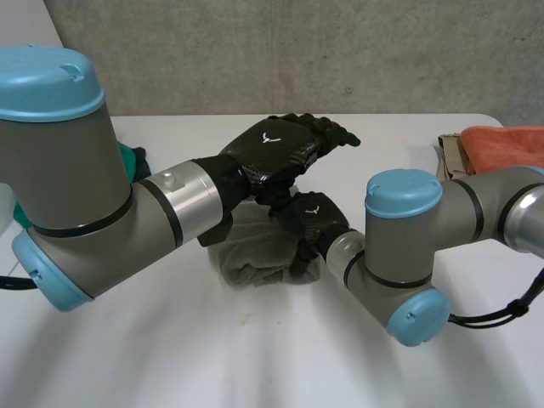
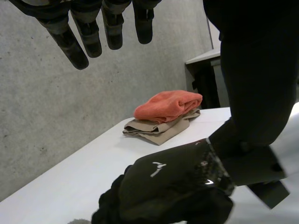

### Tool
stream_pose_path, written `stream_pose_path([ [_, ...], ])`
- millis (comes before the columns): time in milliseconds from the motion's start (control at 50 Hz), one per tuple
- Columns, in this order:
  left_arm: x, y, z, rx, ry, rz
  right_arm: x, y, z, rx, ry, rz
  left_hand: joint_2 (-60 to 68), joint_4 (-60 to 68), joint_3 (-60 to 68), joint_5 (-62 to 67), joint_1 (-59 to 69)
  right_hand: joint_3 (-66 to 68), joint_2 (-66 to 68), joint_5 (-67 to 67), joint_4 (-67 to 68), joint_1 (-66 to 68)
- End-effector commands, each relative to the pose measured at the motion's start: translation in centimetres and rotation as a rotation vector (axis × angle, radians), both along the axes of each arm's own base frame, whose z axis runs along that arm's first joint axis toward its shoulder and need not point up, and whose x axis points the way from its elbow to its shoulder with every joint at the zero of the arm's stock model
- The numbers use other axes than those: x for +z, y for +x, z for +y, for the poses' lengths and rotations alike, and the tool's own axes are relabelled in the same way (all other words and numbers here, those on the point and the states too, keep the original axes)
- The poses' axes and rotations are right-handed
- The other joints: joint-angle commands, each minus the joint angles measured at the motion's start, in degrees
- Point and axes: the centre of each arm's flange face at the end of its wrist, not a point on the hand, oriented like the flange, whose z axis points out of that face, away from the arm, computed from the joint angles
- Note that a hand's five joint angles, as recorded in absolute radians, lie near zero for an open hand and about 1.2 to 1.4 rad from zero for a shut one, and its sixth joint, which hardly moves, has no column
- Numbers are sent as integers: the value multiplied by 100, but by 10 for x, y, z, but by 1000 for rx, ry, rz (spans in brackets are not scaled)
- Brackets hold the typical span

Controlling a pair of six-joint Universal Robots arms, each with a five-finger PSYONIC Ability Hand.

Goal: Fold the laundry.

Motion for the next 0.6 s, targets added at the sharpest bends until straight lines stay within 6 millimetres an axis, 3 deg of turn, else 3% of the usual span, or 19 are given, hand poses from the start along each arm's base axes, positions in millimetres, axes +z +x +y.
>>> stream_pose_path([
  [20, 4, 1, 2, 2, -9, 5, 16, -6, 20, 84, -195, 233, -164, 0, -26, -284, -61, -155, -218, 23, -91, -150],
  [140, 4, 1, 2, 3, -9, 7, 5, 1, 37, 133, -235, 261, -164, 0, -26, -284, -61, -239, -302, -61, -175, -234],
  [400, 4, 3, 0, 11, -4, 8, -17, 18, 36, 110, -296, 217, -164, 0, -26, -284, -61, -188, -252, -11, -125, -184],
  [600, 5, 3, -1, 12, 5, 16, -27, 24, 24, 40, -371, 223, -164, 0, -26, -284, -61, 450, 387, 628, 514, 455],
])
